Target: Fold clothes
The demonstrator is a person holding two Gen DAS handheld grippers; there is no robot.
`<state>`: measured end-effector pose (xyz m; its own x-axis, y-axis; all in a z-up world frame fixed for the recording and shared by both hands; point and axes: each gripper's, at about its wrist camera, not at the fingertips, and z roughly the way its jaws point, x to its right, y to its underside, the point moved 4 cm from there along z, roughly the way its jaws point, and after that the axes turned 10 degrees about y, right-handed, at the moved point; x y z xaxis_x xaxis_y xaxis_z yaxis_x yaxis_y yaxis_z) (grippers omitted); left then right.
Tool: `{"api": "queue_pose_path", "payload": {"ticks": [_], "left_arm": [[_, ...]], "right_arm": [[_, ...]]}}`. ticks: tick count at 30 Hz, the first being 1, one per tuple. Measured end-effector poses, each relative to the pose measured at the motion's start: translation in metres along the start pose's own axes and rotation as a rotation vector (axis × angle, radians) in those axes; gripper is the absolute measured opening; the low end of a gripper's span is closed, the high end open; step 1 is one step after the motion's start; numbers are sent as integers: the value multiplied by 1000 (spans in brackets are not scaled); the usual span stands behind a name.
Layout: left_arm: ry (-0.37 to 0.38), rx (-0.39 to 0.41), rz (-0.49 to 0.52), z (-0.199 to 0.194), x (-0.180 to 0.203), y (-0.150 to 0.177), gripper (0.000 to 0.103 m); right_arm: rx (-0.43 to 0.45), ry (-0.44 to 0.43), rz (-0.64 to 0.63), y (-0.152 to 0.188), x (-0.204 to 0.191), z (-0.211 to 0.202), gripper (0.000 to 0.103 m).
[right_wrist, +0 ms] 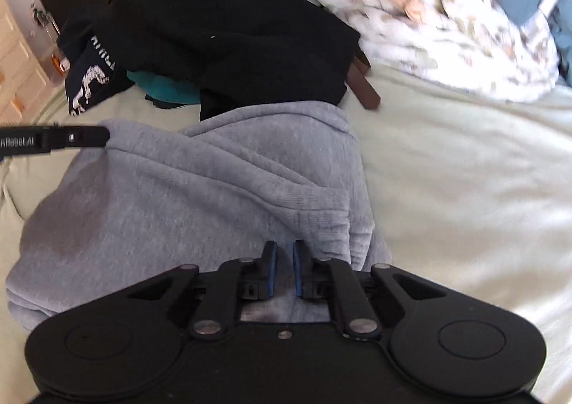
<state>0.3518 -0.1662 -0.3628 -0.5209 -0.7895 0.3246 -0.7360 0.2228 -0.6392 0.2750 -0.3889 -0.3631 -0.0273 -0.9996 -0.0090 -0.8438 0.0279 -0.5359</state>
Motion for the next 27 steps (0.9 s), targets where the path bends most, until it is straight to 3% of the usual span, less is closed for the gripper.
{"api": "queue_pose_path", "payload": {"ticks": [4,5,7,9,11,16,21,27], "left_arm": [[-18,-13,4,-5,4,-4,26],[-17,-20,-40,-10,3,-8,28],[-11,-20,-130,-25,1,-14,51],[4,-6,-215,-42,3,-12,57],[7,-19,-276,-55,10,1,57],[-96,-153,-258,-43,25,38,58],[-133,-179,-188,-28,28,57,62],[-91,-171,-226,-37,22,52,64]], "right_arm": [[-10,5,-23,-4,-2,-3,8],[-6,1,-17,-6,-2,-9,9],[27,-20,6,-9,-2,-32,16],[48,-63,27,-7,-4,-56,25],[48,-101,38,-2,-8,-70,25],[-26,-92,13,33,-19,-68,23],[-52,-52,-28,53,-22,-49,10],[-58,-73,-20,54,-17,-43,9]]}}
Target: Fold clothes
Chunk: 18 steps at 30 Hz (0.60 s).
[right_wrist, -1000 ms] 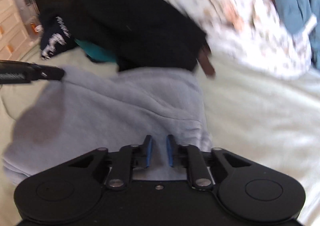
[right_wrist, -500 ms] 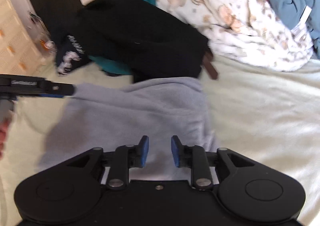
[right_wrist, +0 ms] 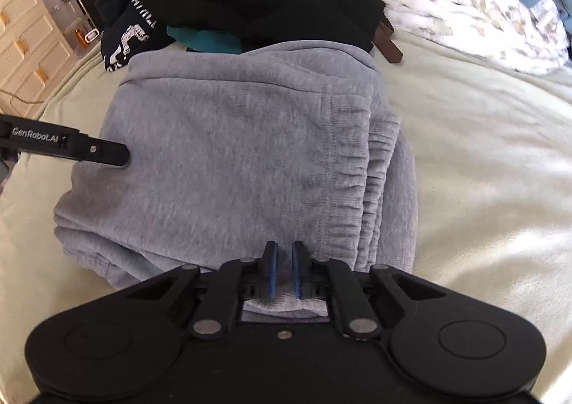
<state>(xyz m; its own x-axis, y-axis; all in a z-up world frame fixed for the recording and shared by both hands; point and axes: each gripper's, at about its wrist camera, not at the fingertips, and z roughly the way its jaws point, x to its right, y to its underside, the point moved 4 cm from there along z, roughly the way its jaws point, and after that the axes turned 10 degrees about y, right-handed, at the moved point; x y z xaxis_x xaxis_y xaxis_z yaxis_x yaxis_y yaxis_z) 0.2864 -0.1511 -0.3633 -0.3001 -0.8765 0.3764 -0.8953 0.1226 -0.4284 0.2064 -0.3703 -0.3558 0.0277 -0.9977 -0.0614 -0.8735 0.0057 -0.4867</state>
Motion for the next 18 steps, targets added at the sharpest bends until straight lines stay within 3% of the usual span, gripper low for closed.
{"api": "queue_pose_path", "payload": {"ticks": [1,2,4,5,6,9,15,18], "left_arm": [[7,-4,-3,-2,-1,-1,66],[13,-11,-8,-5,-4,-3,69],[23,-15,-40,-13,-18,-10,93],[25,-12,-51,-14,-22,-11,95],[27,-10,-61,-15,-26,-13,95],[58,-17,-120,-13,-42,-18,99],[47,-40,-144,0,-47,-19,103],[38,-44,-134,5,-42,-20,103]], "right_arm": [[5,-37,22,-4,5,-9,11],[10,-68,41,-6,9,-16,19],[31,-121,66,-11,19,-28,58],[56,-137,90,-17,32,-37,88],[77,-151,112,-22,44,-45,102],[61,-140,144,-34,77,-38,102],[-52,-324,286,-43,111,18,102],[-105,-375,365,-38,118,42,102]]}}
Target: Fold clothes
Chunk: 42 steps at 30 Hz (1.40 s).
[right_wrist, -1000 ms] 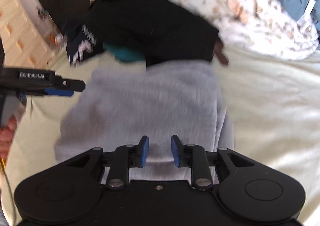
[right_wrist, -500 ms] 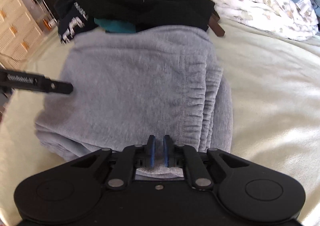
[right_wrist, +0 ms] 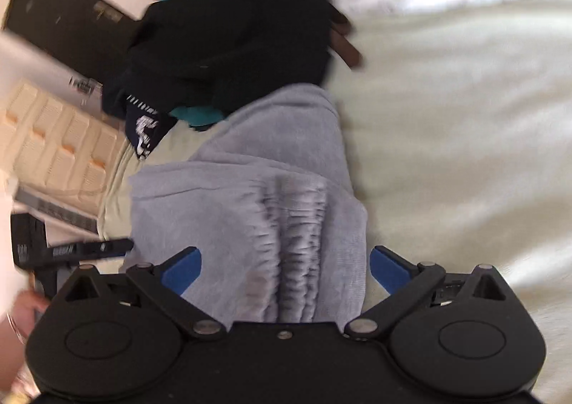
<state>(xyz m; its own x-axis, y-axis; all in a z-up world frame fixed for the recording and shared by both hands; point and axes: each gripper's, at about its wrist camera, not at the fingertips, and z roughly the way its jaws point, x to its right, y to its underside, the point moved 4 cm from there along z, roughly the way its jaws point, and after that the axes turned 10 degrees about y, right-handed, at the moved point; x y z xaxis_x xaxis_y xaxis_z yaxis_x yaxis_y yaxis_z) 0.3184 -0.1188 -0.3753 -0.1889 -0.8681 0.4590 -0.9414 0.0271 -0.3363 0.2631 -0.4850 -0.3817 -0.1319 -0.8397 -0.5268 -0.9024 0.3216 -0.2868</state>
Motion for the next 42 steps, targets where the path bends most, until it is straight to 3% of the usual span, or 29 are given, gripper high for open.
{"api": "queue_pose_path", "payload": {"ticks": [8,14,20,26,29,32,36,42], "left_arm": [[3,-29,26,17,7,0,103],[73,-53,-55,33,1,5,103],[144,-49,-177,41,-10,10,103],[210,-74,-207,47,-10,7,99],[241,-82,-210,49,-7,5,98],[253,-85,-211,48,-7,5,94],[274,-85,-196,44,-8,5,86],[299,-48,-194,32,-8,6,68]], "right_arm": [[-130,-154,218,2,45,36,102],[-180,-222,227,3,56,49,103],[-190,-235,169,-2,51,53,103],[-192,-269,179,-14,33,62,103],[-232,-304,77,-8,8,77,103],[-188,-294,38,-3,0,80,103],[-188,-312,114,1,12,73,83],[-152,-327,177,-2,8,62,67]]}}
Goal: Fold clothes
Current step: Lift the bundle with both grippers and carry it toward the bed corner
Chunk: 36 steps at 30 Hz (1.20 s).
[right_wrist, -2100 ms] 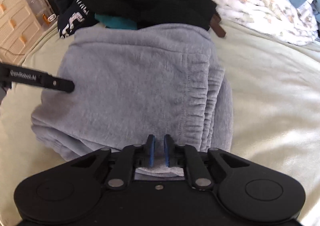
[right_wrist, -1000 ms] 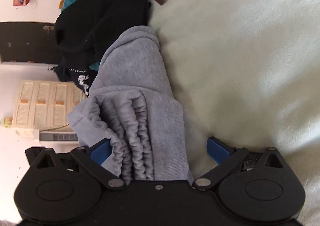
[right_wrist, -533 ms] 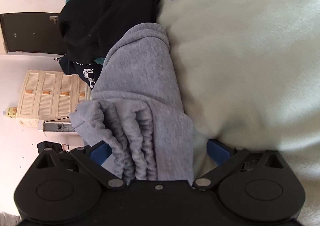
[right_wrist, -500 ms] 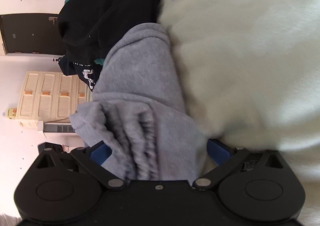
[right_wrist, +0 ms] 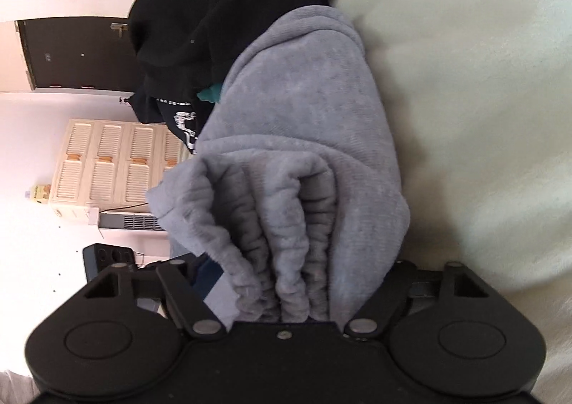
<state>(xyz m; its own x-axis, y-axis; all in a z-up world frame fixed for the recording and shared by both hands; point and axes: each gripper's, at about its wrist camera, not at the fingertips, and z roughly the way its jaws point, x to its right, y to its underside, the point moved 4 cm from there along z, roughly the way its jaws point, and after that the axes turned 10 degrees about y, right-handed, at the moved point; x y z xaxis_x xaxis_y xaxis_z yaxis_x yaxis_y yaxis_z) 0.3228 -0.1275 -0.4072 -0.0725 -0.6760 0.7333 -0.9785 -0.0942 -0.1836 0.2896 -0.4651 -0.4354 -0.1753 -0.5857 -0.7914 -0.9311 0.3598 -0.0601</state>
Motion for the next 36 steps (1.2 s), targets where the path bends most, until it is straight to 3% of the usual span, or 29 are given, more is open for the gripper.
{"api": "queue_pose_path", "payload": {"ticks": [5,9,15,23,31,36], "left_arm": [[15,21,12,-8,9,-3,58],[35,44,26,-18,18,-3,55],[68,82,54,-27,39,-4,54],[131,105,197,-32,103,-15,54],[261,4,424,59,224,-45,54],[363,-113,531,153,311,-44,54]], "right_arm": [[97,-11,-44,6,-23,-18,54],[107,-18,-86,6,-41,-29,50],[131,-21,-137,3,-57,-46,50],[285,-33,-188,5,-69,-116,50],[578,91,-98,24,-32,-238,50],[757,179,23,54,9,-302,50]]}}
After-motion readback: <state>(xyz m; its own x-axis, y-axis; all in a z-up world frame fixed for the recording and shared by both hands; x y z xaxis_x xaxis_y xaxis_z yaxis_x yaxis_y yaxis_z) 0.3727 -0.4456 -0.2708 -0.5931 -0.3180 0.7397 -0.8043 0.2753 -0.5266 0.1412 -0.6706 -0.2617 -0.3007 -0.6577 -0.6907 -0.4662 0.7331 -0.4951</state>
